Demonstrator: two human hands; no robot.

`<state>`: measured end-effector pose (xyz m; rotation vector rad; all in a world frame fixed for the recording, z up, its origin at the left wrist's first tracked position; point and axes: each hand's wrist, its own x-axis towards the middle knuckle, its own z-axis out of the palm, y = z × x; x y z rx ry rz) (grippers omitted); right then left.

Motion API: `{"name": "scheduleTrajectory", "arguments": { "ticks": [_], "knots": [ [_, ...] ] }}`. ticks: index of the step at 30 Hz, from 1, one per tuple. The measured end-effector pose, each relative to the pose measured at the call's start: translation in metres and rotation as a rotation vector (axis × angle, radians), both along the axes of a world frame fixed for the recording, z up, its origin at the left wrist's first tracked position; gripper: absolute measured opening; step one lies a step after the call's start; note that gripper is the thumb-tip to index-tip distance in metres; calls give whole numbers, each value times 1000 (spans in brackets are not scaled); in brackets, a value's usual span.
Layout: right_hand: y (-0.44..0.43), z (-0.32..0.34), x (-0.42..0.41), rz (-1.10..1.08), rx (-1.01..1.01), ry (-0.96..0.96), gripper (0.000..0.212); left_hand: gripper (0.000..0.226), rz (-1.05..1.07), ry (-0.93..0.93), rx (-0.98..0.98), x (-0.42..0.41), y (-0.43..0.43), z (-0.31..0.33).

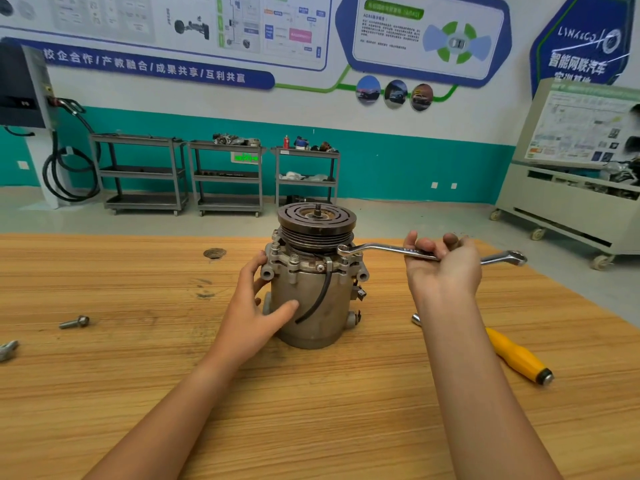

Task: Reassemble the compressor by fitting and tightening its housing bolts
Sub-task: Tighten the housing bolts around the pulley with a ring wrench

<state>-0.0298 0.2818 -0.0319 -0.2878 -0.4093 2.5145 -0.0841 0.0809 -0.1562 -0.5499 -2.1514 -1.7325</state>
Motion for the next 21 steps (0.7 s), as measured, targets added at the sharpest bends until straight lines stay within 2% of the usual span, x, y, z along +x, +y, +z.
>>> {"name": "scheduleTrajectory", "arguments": {
  "ticks": [6, 10, 12, 15, 17, 21],
  "knots": [
    [-7, -1, 9, -96, 239, 26, 21, 106, -88, -120, -9, -17, 0, 30],
    [-11, 0, 14, -147, 442, -14, 20, 110, -198, -191, -136, -35, -4, 50],
    [-8, -3, 17, -154, 514, -44, 18, 106, -221, -223, -194, -42, -12, 53],
    [-3, -9, 22, -140, 600, -61, 19, 82, -235, -250, -212, -47, -20, 60],
    [-1, -12, 25, -132, 647, -59, 22, 72, -203, -231, -212, -49, -21, 62],
    [-1, -18, 29, -181, 725, -31, 24, 66, -52, -158, -223, -46, -14, 59]
  ]
}}
